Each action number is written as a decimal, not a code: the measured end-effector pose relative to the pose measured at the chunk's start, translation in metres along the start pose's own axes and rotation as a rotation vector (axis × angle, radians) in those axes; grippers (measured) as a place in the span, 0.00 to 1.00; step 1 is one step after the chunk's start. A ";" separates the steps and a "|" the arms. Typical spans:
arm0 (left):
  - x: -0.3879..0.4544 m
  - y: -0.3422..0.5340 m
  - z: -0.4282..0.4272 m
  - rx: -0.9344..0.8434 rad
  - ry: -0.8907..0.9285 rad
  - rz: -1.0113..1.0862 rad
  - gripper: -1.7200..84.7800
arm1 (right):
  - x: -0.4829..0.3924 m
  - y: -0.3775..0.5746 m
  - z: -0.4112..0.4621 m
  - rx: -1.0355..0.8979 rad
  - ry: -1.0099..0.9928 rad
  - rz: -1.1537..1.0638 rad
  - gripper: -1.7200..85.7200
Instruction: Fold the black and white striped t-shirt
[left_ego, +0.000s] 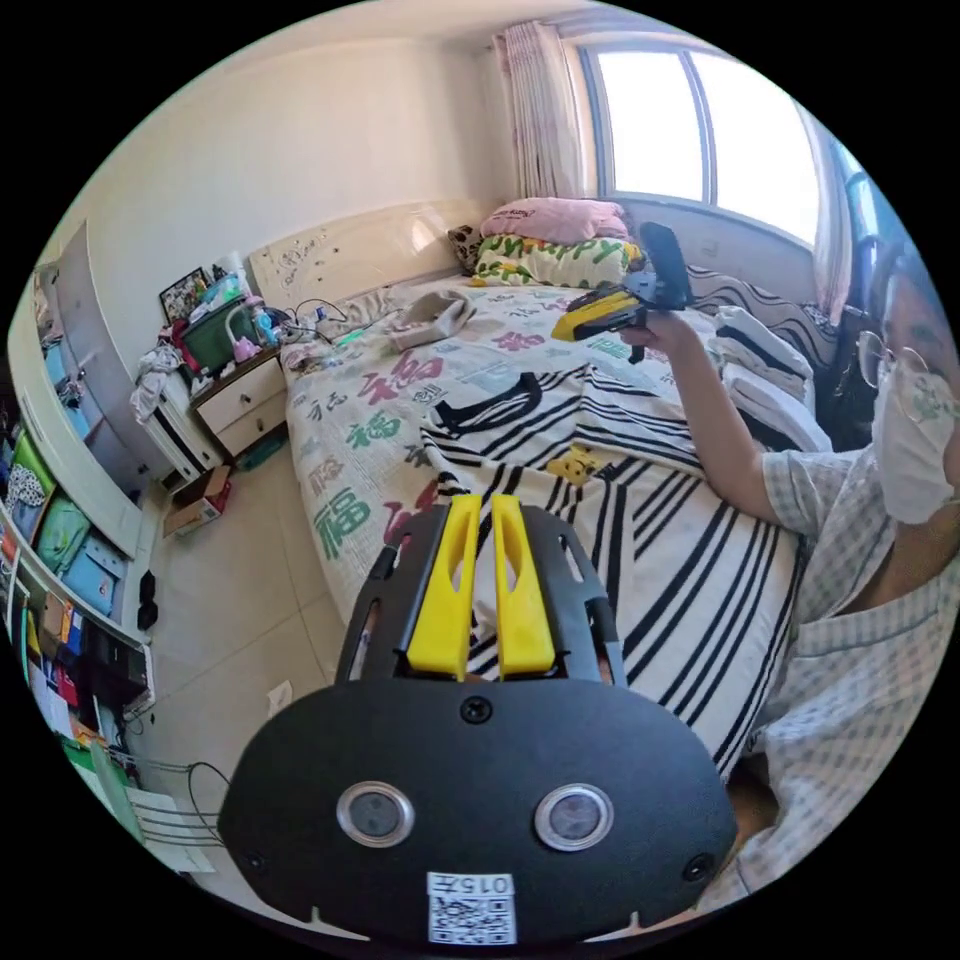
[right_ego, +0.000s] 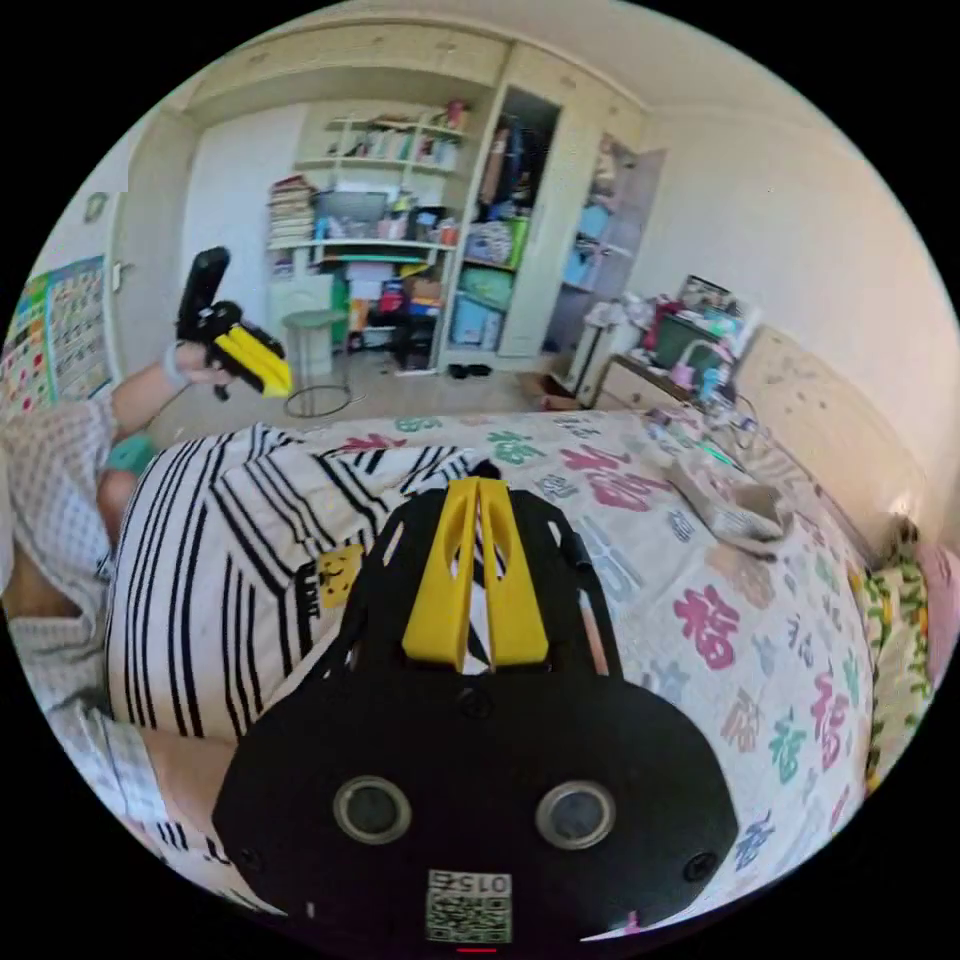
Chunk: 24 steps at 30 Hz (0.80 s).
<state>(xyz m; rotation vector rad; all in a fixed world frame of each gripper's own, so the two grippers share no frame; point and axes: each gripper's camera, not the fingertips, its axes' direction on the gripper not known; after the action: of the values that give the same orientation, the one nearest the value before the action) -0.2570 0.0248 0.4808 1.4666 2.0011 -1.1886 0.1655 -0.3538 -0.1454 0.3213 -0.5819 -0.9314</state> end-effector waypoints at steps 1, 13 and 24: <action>-0.005 -0.010 0.011 0.001 0.012 -0.005 0.06 | 0.007 0.006 0.002 0.001 0.051 0.055 0.02; -0.088 -0.120 0.227 -0.247 0.026 -0.198 0.09 | 0.042 0.082 0.115 -0.507 0.088 0.352 0.13; -0.041 -0.095 0.120 -0.022 0.086 -0.165 0.02 | -0.072 0.083 0.062 -0.482 0.443 0.122 0.01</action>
<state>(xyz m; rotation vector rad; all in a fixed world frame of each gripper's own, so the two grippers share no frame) -0.3478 -0.1047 0.4807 1.3857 2.2227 -1.1821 0.1503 -0.2481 -0.0781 0.0496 0.0363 -0.8192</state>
